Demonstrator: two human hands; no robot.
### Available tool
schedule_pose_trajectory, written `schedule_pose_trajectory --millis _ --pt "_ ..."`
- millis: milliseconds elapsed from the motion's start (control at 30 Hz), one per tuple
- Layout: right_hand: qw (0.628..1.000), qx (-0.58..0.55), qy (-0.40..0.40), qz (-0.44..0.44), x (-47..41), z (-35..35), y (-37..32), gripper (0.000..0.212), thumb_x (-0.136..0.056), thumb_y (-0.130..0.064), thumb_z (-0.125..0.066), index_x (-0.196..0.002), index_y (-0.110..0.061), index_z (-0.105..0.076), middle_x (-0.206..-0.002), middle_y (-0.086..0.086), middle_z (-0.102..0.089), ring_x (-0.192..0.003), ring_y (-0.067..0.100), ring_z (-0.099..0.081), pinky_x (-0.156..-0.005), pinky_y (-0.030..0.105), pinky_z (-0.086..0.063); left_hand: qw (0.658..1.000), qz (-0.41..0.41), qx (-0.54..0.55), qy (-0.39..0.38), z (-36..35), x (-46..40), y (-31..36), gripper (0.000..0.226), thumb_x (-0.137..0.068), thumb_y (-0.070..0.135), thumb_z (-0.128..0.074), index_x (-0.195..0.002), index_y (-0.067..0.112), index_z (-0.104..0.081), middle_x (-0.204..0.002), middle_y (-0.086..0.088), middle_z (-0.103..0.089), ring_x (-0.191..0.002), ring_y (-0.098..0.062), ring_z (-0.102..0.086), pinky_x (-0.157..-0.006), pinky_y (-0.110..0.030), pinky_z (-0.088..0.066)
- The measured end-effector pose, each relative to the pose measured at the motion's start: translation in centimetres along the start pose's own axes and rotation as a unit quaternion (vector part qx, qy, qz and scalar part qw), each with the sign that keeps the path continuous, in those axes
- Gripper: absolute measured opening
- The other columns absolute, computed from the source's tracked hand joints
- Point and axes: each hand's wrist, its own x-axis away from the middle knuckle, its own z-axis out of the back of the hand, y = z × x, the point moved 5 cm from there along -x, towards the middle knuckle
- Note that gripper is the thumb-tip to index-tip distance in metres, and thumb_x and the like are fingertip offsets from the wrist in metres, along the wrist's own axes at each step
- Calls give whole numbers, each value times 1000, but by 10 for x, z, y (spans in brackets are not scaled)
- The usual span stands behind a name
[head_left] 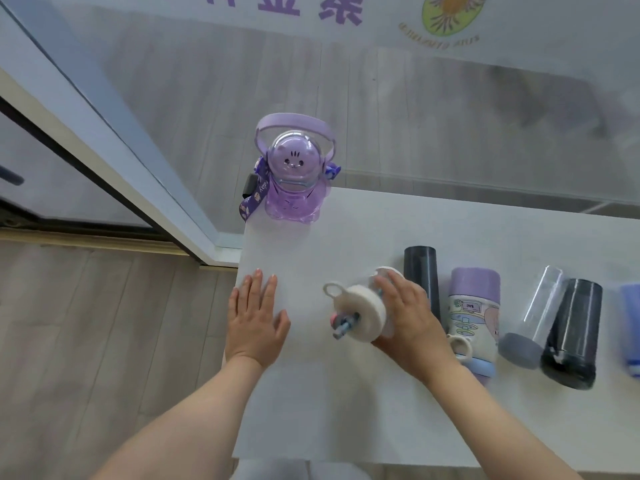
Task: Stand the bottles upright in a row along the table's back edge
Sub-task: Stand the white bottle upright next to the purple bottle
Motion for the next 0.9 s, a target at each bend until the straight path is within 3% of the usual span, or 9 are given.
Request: schedule_pose_trajectory --millis 133,233,300,433,600,900 --pt "983 -151 40 -96 -9 10 1 72 -67 -51 -78 -128 -35 -46 -122 -22 -54 -108 6 -53 -87 24 -43 1000 9 -3 13 -2 -2 -1 66 -86 41 -33 -148 20 -29 -158 -8 -23 -146 -25 -15 -118 -42 -7" --pt "951 -268 37 -151 -16 4 4 67 -68 -49 -79 -126 -44 -45 -116 -39 -51 -106 -14 -52 -82 9 -40 1000 10 -5 18 -1 -3 0 66 -85 40 -35 -148 20 -31 -158 -7 -25 -146 -24 -17 -119 -38 -4" --pt "933 -302 39 -189 -22 -2 9 68 -69 -49 -80 -127 -40 -45 -115 -32 -53 -106 -12 -53 -79 10 -41 1000 11 -10 20 0 -3 0 66 -85 40 -34 -148 21 -31 -158 -7 -25 -146 -22 -17 -119 -37 -4" --pt "935 -296 48 -188 -46 0 12 61 -70 -40 -81 -119 -43 -45 -108 -26 -54 -97 -19 -52 -72 1 -38 1000 9 -11 28 1 -3 1 65 -84 38 -36 -147 20 -32 -157 -6 -26 -146 -21 -17 -119 -38 -6" --pt "937 -290 31 -193 -88 0 20 71 -69 -43 -82 -127 -27 -44 -111 -10 -61 -97 14 -63 -76 25 -46 1000 9 -15 26 0 -4 0 66 -84 38 -36 -147 20 -32 -158 -5 -25 -146 -21 -17 -119 -40 -9" --pt "953 -250 24 -169 -158 13 28 75 -72 -43 -79 -133 -23 -40 -113 -6 -62 -98 18 -59 -75 27 -40 999 15 -29 12 0 -5 0 66 -85 39 -35 -149 22 -28 -159 -5 -23 -147 -22 -17 -117 -44 -14"
